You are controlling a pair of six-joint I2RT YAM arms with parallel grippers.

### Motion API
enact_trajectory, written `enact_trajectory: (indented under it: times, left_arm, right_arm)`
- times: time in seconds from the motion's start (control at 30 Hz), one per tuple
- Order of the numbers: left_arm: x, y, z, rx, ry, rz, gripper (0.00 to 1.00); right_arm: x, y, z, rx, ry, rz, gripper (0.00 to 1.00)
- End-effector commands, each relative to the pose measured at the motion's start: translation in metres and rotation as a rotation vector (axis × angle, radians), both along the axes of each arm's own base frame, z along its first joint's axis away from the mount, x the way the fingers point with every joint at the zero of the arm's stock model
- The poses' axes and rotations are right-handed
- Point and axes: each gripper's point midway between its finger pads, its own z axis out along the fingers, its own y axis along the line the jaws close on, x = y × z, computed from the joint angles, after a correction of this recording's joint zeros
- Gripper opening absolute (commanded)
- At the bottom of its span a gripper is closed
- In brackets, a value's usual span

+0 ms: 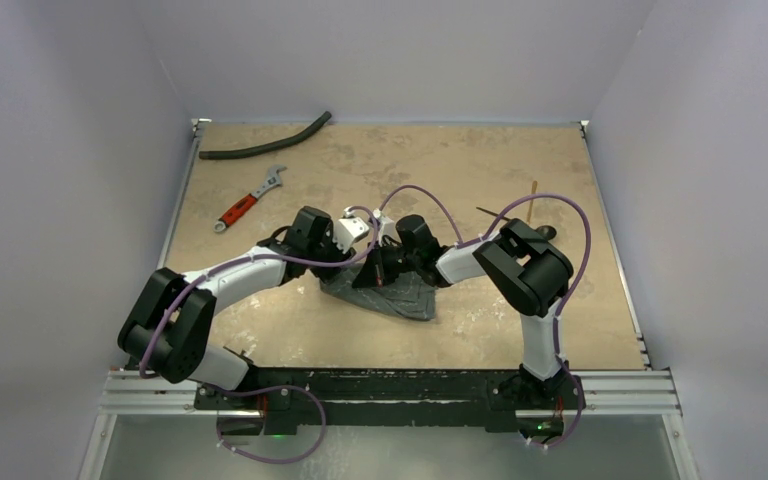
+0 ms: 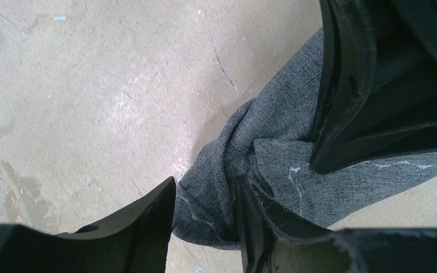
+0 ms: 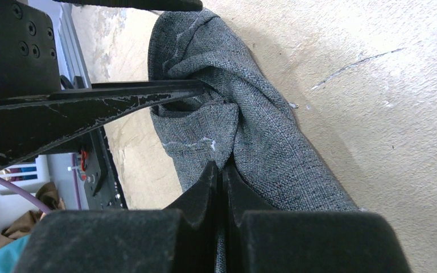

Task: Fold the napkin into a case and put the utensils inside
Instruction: Grasp the top corner of the smaller rectangle folded napkin from the folded napkin.

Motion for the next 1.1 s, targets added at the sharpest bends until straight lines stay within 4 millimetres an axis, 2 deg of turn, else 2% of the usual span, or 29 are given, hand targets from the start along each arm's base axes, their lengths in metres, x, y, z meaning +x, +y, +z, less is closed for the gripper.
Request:
enact_trajectory:
  times: [0.0,0.07,0.17,0.33,0.7,0.8,1.07]
  left_arm:
    - [0.003,-0.009,0.003,-0.058,-0.011,-0.013,0.37]
    - [0.003,-0.009,0.002,-0.057,-0.011,-0.019,0.25]
    - [0.005,-0.008,0.004,-0.044,-0.027,-0.028,0.0]
    - [0.012,-0.007,0.012,-0.039,-0.061,-0.016,0.0]
    - [0.022,-0.028,0.035,-0.122,-0.119,-0.09,0.0]
    - [0.028,-0.026,0.039,-0.09,-0.17,-0.127,0.0]
    - [0.029,-0.014,0.031,0.007,-0.248,-0.199,0.0]
  right_arm:
    - [-0.016,-0.016,-0.024,-0.1,0.063,-0.005,0.0]
    - [-0.017,-0.016,-0.023,-0.099,0.062,-0.003,0.0]
    - [-0.014,-0.015,-0.02,-0.097,0.051,-0.005,0.0]
    - [-0.012,-0.012,-0.014,-0.094,0.04,-0.001,0.0]
    - [-0.006,-0.003,0.001,-0.075,0.032,0.037,0.0]
    - [-0.007,-0.001,0.005,-0.072,0.035,0.05,0.0]
    - [-0.003,0.006,0.028,-0.036,0.0,0.068,0.0]
